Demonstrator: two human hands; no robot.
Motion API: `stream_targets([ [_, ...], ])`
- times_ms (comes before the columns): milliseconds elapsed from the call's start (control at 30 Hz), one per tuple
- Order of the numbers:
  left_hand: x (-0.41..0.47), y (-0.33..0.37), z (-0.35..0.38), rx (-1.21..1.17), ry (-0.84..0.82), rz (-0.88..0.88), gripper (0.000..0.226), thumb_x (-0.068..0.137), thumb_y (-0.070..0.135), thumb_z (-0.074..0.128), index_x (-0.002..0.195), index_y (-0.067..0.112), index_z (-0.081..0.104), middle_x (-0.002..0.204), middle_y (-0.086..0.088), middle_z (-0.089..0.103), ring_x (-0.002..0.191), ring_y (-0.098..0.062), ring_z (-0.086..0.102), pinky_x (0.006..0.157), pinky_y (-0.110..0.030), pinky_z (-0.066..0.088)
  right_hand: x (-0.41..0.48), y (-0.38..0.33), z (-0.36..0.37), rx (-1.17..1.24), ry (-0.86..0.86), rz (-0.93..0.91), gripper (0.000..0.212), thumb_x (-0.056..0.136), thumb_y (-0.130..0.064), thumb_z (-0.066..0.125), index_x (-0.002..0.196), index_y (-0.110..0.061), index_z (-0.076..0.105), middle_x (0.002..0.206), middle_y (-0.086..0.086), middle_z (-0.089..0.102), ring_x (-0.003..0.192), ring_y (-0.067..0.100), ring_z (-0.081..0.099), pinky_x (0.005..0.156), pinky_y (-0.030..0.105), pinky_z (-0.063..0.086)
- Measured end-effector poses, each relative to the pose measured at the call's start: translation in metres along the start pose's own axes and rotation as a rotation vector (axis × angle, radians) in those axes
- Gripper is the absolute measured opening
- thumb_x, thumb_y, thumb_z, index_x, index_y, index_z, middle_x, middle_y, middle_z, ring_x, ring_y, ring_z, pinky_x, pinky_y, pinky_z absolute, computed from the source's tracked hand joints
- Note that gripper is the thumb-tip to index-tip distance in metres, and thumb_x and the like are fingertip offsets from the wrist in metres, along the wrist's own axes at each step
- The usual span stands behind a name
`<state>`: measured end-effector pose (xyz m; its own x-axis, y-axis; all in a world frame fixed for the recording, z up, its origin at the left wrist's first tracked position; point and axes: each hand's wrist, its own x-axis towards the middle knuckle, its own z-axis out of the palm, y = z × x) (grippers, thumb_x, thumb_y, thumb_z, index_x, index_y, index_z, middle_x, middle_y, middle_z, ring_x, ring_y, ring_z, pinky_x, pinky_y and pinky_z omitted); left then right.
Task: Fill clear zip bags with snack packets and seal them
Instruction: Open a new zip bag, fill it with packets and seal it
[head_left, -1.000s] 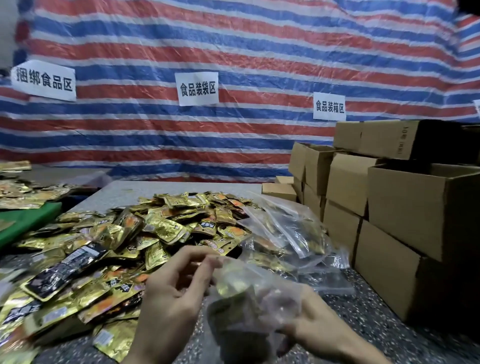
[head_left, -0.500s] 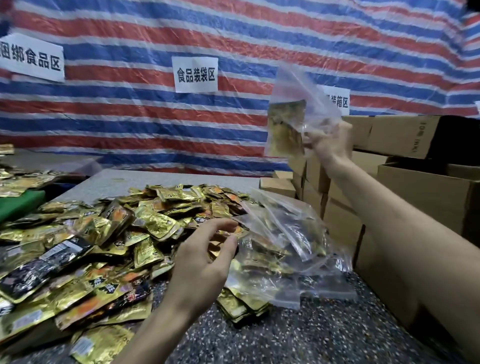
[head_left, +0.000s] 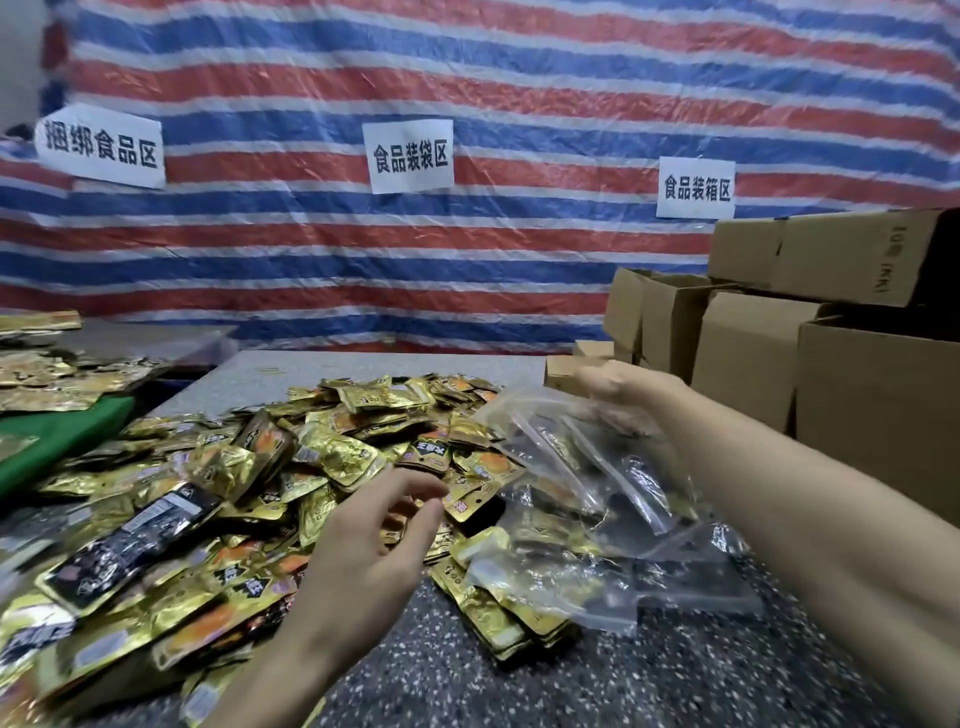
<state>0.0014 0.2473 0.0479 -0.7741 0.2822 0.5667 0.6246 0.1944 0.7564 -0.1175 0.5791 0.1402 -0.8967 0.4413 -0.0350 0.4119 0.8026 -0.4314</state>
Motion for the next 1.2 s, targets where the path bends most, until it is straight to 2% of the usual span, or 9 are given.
stream_targets([
  [100,-0.015,-0.010,-0.010,0.009,0.002,-0.074,0.014,0.093,0.022,0.063,0.097,0.035,0.068,0.097,0.026,0.066,0.090,0.002,0.062,0.065,-0.018,0.051,-0.022,-0.008,-0.006,-0.172,0.209,-0.040,0.049,0.094,-0.044,0.036,0.127,-0.013,0.056,0.137,0.017,0.055,0.126,0.039,0.048,0.110,0.056,0.034],
  [233,-0.033,-0.019,-0.028,0.018,0.043,-0.127,0.015,0.094,0.017,0.063,0.097,0.031,0.070,0.095,0.022,0.068,0.087,-0.002,0.064,0.066,-0.014,0.051,-0.086,-0.046,0.029,0.014,0.571,-0.421,0.034,0.087,-0.041,0.046,0.090,-0.018,0.070,0.097,0.006,0.069,0.090,0.026,0.060,0.081,0.039,0.049],
  [433,-0.057,-0.033,-0.049,0.106,0.117,-0.221,0.014,0.096,0.021,0.062,0.096,0.034,0.067,0.097,0.024,0.066,0.090,0.000,0.063,0.070,-0.018,0.055,-0.169,-0.074,0.153,0.343,0.246,-0.767,0.004,0.093,-0.031,0.060,0.090,-0.028,0.059,0.092,-0.013,0.060,0.085,-0.001,0.055,0.072,0.021,0.044],
  [600,-0.081,-0.061,-0.074,0.266,0.187,-0.289,0.015,0.096,0.021,0.063,0.104,0.033,0.066,0.104,0.020,0.065,0.096,0.003,0.060,0.083,-0.027,0.054,-0.181,-0.066,0.237,0.435,0.142,-0.704,0.005,0.093,-0.026,0.063,0.096,-0.026,0.059,0.092,-0.011,0.060,0.080,0.001,0.055,0.069,0.017,0.045],
  [800,-0.099,-0.104,-0.142,0.905,0.400,-0.348,0.019,0.088,0.014,0.069,0.106,0.019,0.071,0.112,0.000,0.066,0.107,-0.023,0.054,0.096,-0.046,0.039,-0.193,-0.047,0.266,0.578,0.137,-0.755,0.032,0.089,-0.007,0.066,0.092,-0.038,0.057,0.088,-0.012,0.062,0.074,0.004,0.059,0.059,0.019,0.051],
  [967,-0.098,-0.134,-0.213,1.301,0.322,-0.850,0.046,0.094,0.029,0.054,0.133,0.005,0.051,0.139,-0.017,0.052,0.125,-0.036,0.045,0.101,-0.044,0.034,-0.190,-0.040,0.262,0.771,0.045,-0.680,0.024,0.091,-0.003,0.064,0.091,-0.027,0.064,0.086,-0.004,0.065,0.071,0.005,0.060,0.059,0.018,0.051],
  [1033,-0.098,-0.134,-0.228,1.278,0.231,-1.036,0.028,0.095,0.023,0.049,0.119,0.011,0.057,0.130,-0.014,0.058,0.118,-0.034,0.052,0.091,-0.038,0.040,-0.188,-0.039,0.261,0.835,0.014,-0.648,0.022,0.092,-0.004,0.063,0.091,-0.026,0.066,0.083,-0.003,0.065,0.068,0.006,0.060,0.057,0.021,0.051],
  [1100,-0.102,-0.134,-0.236,1.282,0.229,-0.993,0.009,0.092,0.013,0.050,0.093,0.013,0.059,0.111,-0.014,0.066,0.102,-0.033,0.060,0.078,-0.034,0.043,-0.187,-0.038,0.259,0.885,-0.013,-0.632,0.021,0.092,-0.003,0.063,0.091,-0.024,0.067,0.081,-0.002,0.064,0.066,0.005,0.058,0.056,0.021,0.049],
  [1200,-0.107,-0.136,-0.245,1.235,0.352,-0.907,0.026,0.092,0.017,0.058,0.066,0.011,0.056,0.075,-0.010,0.066,0.075,-0.031,0.061,0.069,-0.033,0.047,-0.189,-0.038,0.257,0.952,-0.028,-0.614,0.021,0.092,-0.001,0.063,0.089,-0.021,0.068,0.077,-0.002,0.064,0.064,0.003,0.057,0.057,0.019,0.050],
])
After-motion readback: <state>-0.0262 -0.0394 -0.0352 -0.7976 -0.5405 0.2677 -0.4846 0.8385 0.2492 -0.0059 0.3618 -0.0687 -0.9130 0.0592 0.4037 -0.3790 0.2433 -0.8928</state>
